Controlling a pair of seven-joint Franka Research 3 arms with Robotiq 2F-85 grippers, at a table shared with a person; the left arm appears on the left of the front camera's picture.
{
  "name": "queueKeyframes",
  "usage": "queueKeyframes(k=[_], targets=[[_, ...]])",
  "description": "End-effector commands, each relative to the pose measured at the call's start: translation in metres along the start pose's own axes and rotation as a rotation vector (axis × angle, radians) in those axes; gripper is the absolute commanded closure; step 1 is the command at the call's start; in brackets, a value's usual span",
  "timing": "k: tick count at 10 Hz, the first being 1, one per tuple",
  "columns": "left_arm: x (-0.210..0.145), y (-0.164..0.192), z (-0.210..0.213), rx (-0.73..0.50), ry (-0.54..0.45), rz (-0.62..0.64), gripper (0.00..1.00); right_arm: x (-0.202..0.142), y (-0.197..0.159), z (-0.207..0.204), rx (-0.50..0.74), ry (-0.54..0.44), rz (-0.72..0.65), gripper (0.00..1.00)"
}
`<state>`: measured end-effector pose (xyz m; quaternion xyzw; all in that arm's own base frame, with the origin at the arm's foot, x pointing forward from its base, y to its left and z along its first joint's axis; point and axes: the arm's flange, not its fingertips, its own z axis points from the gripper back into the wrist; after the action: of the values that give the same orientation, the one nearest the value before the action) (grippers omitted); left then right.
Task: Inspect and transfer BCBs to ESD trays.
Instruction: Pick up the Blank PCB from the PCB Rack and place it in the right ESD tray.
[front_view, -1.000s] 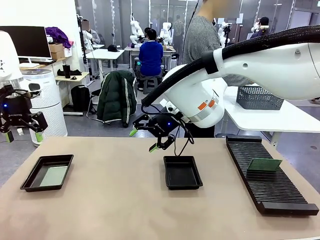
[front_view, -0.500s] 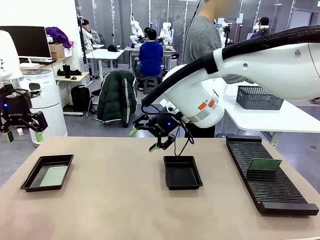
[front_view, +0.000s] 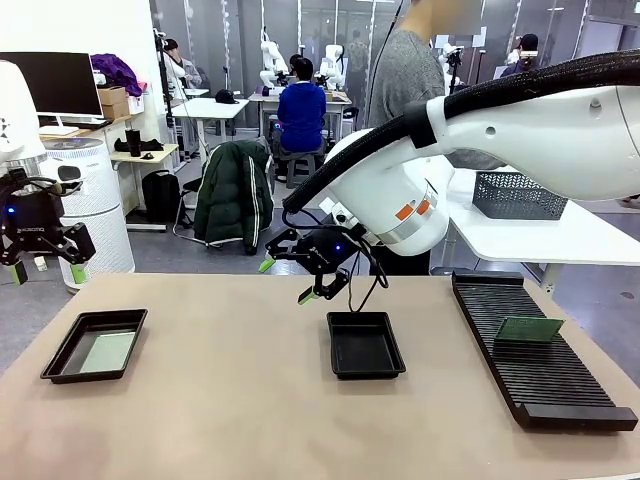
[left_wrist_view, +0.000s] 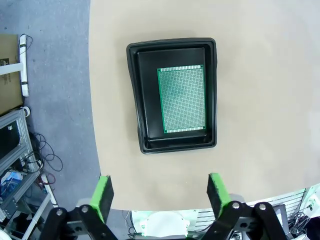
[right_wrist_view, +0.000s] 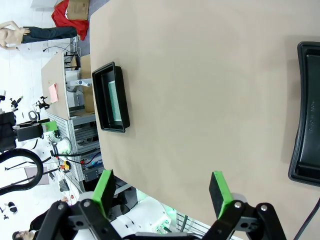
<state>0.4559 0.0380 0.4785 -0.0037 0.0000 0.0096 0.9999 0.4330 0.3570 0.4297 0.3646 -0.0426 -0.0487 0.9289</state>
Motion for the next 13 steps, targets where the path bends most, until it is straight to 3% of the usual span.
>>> queueKeyframes(k=[1,8,13], targets=[[-0.001,0.001,-0.003,0.000,-0.008,-0.004,0.00,-0.001,0.001,0.000,-0.009,-0.001,-0.002,0.00],[-0.001,0.001,-0.003,0.000,-0.008,-0.004,0.00,0.000,0.000,0.000,0.000,0.000,0.000,0.00],[-0.001,0.001,-0.003,0.000,-0.008,-0.004,0.00,-0.028,-0.032,0.122,-0.126,-0.090,0.081,0.00]])
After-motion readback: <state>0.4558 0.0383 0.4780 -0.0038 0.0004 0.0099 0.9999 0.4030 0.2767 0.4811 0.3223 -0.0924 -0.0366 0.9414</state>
